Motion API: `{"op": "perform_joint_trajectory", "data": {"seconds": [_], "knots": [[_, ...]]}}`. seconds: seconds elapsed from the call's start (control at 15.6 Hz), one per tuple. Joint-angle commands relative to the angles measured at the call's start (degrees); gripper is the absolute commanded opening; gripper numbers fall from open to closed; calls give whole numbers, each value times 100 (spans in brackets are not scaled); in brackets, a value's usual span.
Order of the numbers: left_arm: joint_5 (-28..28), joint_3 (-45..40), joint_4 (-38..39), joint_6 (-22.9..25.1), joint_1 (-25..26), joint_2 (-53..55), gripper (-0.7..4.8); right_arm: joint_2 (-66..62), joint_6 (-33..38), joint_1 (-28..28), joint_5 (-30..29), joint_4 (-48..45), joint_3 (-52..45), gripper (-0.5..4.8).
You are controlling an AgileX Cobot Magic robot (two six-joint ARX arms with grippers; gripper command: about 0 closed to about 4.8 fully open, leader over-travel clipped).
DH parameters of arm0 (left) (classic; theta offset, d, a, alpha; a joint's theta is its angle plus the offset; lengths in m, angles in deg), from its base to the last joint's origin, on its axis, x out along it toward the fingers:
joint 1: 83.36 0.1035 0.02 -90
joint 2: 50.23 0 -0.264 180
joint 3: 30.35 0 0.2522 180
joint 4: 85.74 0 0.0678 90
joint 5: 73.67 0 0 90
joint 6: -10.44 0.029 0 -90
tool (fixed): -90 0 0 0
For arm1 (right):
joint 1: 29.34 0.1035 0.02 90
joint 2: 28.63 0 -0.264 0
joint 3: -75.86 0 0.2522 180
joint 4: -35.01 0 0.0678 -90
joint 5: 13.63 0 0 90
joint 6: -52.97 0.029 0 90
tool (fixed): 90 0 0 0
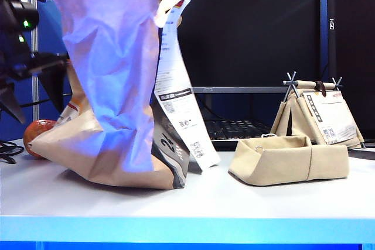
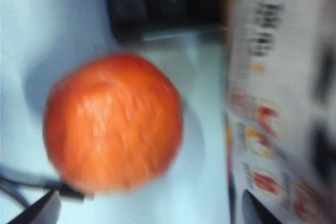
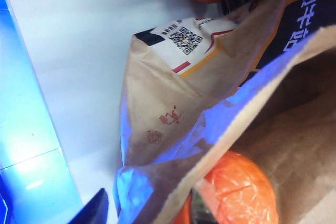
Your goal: Open the paper bag and put two oranges into the paper bag.
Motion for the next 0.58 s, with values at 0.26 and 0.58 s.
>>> {"op": "perform_joint_trajectory", "data": {"seconds": [0.26, 0.58], "knots": [[-31, 13, -133, -142, -4, 249, 479, 24, 46, -28, -70, -66, 39, 202], [-31, 13, -256, -140, -7, 393, 416, 24, 50, -39, -72, -68, 46, 202]]}}
